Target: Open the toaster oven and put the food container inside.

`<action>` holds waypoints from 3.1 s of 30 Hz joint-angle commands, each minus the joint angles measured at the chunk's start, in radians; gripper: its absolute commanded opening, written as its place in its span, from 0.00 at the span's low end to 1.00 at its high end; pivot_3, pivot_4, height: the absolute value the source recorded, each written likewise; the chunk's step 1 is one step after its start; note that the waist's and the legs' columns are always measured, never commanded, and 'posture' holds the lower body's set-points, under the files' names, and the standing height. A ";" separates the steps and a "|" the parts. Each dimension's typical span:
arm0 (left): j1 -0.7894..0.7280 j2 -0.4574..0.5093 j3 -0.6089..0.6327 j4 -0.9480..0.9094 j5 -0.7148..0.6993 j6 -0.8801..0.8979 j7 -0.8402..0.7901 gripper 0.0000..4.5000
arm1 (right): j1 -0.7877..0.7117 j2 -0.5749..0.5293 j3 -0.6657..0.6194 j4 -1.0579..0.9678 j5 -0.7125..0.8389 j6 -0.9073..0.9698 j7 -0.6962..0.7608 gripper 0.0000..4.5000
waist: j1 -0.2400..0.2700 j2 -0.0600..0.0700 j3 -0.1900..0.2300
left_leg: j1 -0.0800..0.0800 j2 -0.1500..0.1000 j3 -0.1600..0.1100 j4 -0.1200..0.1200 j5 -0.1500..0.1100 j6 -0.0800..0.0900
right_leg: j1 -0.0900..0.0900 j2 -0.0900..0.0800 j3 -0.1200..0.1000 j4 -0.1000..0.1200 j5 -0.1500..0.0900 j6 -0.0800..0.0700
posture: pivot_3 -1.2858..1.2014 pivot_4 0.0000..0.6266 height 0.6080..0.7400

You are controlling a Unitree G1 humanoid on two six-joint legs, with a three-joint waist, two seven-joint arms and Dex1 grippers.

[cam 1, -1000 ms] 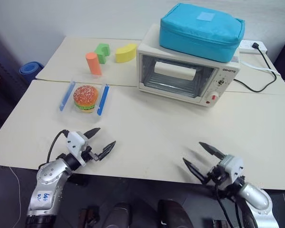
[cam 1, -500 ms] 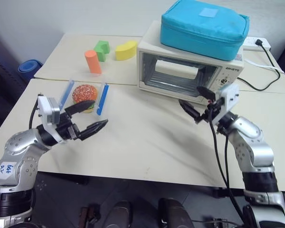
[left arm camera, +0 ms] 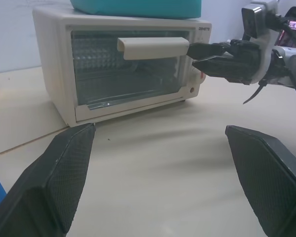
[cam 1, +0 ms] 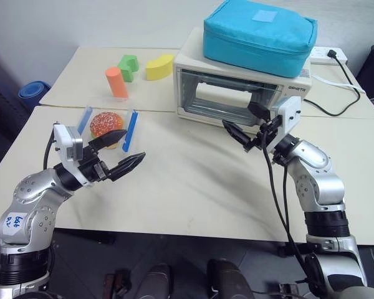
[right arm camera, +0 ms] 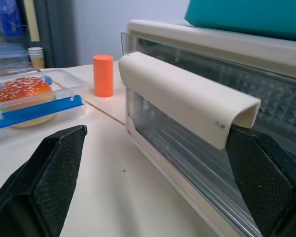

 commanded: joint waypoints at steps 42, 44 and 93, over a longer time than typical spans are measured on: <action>-0.509 -0.286 -0.411 0.619 0.583 -0.114 0.076 0.00 | 0.680 -0.138 -0.265 -0.242 0.027 -0.324 0.088 1.00 | 0.006 -0.009 0.004 | 0.002 0.001 0.021 0.004 0.000 0.004 | -0.008 0.010 0.022 0.007 0.004 0.006 | 0.52 0.24 1.00; -0.484 -0.295 -0.402 0.585 0.574 -0.100 0.096 0.00 | 0.672 -0.139 -0.270 -0.244 0.040 -0.331 0.092 1.00 | 0.006 -0.009 0.004 | 0.002 0.001 0.021 0.004 0.000 0.004 | -0.008 0.010 0.022 0.007 0.003 0.006 | 0.52 0.24 1.00; -0.298 -0.150 0.403 0.250 -0.610 0.830 1.586 0.99 | 0.400 -0.092 -0.047 -0.201 0.107 -0.376 0.288 1.00 | 0.008 -0.018 -0.001 | 0.003 0.008 0.021 0.011 -0.006 -0.002 | -0.008 0.013 0.024 0.010 0.003 0.004 | 0.52 0.24 1.00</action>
